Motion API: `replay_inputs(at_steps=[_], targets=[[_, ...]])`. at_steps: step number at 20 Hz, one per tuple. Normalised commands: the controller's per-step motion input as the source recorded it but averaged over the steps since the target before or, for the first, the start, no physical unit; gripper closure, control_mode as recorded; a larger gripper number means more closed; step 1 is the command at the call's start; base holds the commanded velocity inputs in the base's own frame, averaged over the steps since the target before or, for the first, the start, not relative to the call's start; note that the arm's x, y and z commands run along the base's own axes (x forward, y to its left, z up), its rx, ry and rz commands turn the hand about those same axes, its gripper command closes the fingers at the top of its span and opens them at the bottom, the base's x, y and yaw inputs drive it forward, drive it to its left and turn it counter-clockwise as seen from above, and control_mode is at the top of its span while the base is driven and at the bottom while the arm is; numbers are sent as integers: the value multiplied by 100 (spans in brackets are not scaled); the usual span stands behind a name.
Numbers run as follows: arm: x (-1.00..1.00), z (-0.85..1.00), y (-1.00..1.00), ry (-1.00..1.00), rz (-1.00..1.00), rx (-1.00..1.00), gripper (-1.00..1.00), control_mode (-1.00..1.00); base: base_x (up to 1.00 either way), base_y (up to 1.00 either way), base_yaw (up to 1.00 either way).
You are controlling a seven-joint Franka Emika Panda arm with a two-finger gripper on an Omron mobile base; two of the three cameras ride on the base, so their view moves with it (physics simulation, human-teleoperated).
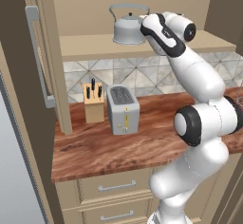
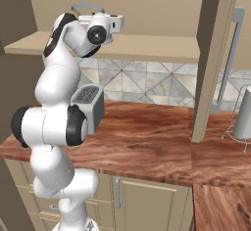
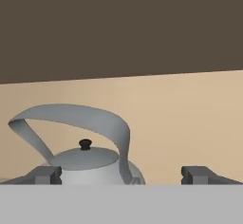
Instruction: Open the cabinet, pick the kettle from the cabinet, and place it in the sink.
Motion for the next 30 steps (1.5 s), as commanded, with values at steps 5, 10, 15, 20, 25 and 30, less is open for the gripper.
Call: replay_inputs(at_steps=[5, 10, 15, 20, 25, 30], targets=[[26, 0, 0, 0, 1, 0, -100, -100, 0, 0, 0], [26, 0, 0, 0, 1, 0, -100, -100, 0, 0, 0], [26, 0, 0, 0, 1, 0, -100, -100, 0, 0, 0], [26, 0, 2, 0, 2, 0, -100, -100, 0, 0, 0], [25, 0, 3, 0, 2, 0, -100, -100, 0, 0, 0], [24, 0, 5, 0, 3, 0, -100, -100, 0, 0, 0]])
